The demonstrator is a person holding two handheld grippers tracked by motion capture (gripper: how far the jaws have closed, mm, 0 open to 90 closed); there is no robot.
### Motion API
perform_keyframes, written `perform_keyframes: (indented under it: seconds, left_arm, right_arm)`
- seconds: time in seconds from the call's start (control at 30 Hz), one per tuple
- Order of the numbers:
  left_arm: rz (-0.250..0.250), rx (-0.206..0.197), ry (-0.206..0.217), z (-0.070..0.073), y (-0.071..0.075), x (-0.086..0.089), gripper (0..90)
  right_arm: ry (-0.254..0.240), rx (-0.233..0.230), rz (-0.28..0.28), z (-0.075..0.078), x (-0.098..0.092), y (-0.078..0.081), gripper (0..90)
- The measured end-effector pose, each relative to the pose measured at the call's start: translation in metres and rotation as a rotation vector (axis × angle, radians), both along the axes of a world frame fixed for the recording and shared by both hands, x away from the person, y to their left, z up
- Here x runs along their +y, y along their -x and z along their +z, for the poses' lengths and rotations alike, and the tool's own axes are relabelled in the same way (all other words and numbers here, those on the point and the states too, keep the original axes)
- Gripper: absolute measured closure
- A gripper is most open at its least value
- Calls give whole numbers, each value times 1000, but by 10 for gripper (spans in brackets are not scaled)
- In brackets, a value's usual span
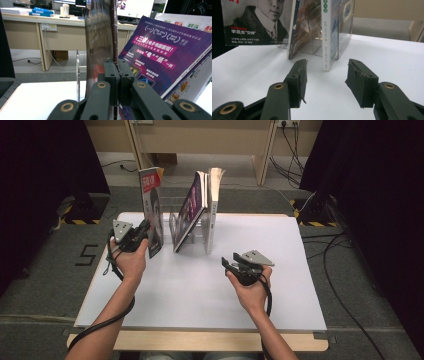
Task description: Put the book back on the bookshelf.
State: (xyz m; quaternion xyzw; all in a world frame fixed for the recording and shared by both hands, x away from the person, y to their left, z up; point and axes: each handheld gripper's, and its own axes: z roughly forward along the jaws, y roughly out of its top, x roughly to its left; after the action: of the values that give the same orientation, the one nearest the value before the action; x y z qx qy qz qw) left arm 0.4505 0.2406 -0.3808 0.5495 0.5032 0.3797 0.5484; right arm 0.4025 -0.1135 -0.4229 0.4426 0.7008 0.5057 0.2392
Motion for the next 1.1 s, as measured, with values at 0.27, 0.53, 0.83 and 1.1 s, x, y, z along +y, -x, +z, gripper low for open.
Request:
perform_keyframes:
  seconds: [0.27,0.53,0.83,1.1]
  left_arm:
    - [-6,-23,-18,3,-4,-1,874]
    - [3,-48,-16,11,-17,-2,875]
    - [24,-73,-22,18,-32,3,874]
    - [26,-91,-27,13,-44,1,874]
  right_arm:
    - [4,18,-11,-10,-5,4,506]
    - [6,21,-14,-14,-7,4,508]
    - [10,30,-17,-16,-9,3,511]
    - [12,34,-17,-18,-9,2,512]
